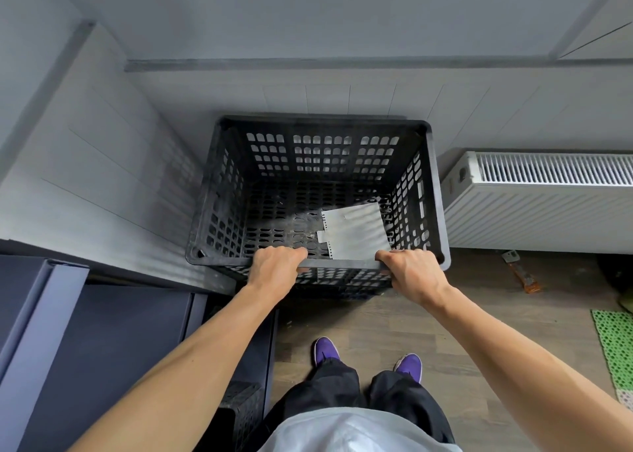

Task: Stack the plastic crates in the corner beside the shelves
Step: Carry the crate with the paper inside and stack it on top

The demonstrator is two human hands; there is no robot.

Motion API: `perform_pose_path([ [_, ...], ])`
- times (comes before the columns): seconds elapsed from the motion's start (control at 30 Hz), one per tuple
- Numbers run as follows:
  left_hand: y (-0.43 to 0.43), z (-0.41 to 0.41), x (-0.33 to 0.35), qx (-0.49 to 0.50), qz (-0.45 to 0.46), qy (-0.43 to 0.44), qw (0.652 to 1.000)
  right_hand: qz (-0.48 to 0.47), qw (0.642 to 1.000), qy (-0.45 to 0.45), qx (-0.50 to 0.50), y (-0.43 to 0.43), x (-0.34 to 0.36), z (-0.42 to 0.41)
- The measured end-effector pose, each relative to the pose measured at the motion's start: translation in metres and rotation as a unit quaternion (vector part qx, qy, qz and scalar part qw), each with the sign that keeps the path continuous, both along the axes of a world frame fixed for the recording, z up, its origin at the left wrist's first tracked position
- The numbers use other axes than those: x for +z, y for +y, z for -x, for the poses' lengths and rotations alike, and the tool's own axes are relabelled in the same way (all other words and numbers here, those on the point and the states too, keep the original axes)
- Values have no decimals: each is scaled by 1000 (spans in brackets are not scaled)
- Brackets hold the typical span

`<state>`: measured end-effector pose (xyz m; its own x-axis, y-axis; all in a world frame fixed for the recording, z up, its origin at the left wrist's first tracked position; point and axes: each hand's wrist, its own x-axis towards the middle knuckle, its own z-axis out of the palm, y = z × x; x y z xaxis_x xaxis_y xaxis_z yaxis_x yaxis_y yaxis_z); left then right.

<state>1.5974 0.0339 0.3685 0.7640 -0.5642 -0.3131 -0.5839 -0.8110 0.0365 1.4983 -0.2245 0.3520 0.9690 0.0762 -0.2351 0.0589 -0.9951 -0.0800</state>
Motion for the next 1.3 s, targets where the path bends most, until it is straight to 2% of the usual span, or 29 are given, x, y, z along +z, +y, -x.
perform_pose_path([
  [0.27, 4, -2, -8, -12, 16, 1, 1000, -18, 999, 26, -16, 8, 3, -6],
  [0.43, 1, 5, -12, 31, 10, -10, 999, -16, 998, 37, -46, 15, 6, -3],
  [0.77, 20, 39, -18, 44, 119, -72, 989, -47, 998, 36, -24, 10, 0, 5],
  [1.07, 11, 49, -11, 97, 81, -40, 991, -10, 999, 1, -41, 11, -5, 12],
  [1.3, 4, 35, -4, 118, 19, 46, 992, -7, 998, 40, -52, 11, -2, 2],
])
